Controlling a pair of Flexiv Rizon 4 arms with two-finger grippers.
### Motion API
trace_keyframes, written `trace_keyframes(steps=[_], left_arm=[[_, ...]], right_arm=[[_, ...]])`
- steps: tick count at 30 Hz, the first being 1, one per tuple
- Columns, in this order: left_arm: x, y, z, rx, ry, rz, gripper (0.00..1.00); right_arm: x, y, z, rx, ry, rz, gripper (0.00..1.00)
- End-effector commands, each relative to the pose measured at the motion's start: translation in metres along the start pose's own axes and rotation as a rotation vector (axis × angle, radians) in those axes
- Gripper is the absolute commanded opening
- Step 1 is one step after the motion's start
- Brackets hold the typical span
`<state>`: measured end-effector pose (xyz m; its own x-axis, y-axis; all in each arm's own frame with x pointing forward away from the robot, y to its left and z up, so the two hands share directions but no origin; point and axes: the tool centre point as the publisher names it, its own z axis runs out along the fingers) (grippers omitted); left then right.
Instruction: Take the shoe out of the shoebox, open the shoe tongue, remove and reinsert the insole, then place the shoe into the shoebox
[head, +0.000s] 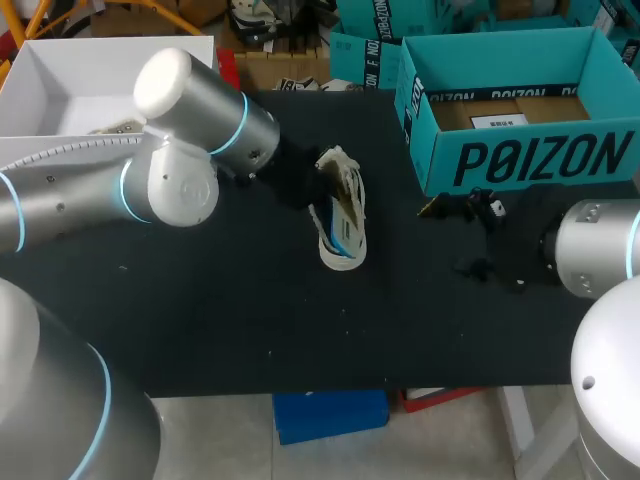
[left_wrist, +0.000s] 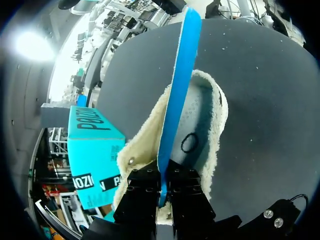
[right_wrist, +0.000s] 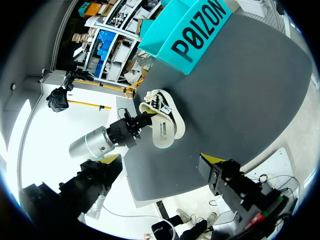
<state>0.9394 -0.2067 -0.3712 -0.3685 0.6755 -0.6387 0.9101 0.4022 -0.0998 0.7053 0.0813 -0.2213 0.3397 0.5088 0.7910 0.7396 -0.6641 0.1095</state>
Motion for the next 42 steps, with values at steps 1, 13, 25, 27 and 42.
trace_keyframes(steps=[1,13,25,27,42], left_arm=[[-0.001,0.000,0.000,0.066,-0.052,0.002,0.00],[0.002,0.005,0.006,-0.015,-0.072,0.083,0.00],[0.003,0.022,0.007,-0.140,-0.033,0.113,0.00],[0.004,0.023,0.008,-0.144,-0.026,0.107,0.00],[-0.016,-0.006,-0.007,0.048,-0.136,0.019,0.64]], right_arm=[[-0.006,-0.007,0.001,-0.155,0.012,0.015,1.00],[-0.006,-0.007,0.001,-0.155,0.012,0.015,1.00],[-0.006,-0.007,0.001,-0.155,0.012,0.015,1.00],[-0.006,-0.007,0.001,-0.155,0.012,0.015,1.00],[-0.006,-0.007,0.001,-0.155,0.012,0.015,1.00]])
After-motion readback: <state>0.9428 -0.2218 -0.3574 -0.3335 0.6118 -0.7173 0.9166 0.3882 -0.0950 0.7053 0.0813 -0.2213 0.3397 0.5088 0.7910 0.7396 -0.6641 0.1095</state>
